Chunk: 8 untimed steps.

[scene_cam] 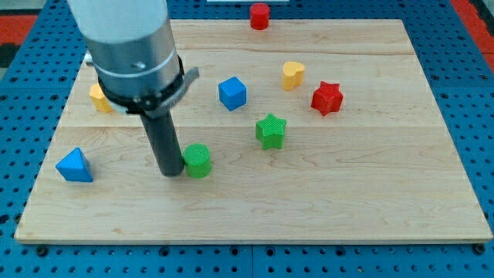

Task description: Move the blue triangleyellow hexagon vertical to each other

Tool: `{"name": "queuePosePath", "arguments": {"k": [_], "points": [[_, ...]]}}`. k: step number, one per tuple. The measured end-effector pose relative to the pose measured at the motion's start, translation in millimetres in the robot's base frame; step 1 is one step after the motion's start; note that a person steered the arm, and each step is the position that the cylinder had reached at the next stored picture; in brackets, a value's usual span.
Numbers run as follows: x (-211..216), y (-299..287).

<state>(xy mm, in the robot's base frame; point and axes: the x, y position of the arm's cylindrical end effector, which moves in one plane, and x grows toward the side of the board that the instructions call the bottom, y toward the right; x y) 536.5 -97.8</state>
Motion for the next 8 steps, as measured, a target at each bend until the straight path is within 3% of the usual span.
{"name": "queuePosePath", "arguments": {"k": [1, 3, 4, 5, 7, 8], "points": [[7, 59], [-30, -11], [-12, -14], [-11, -107], [23, -106], [16, -182]]}}
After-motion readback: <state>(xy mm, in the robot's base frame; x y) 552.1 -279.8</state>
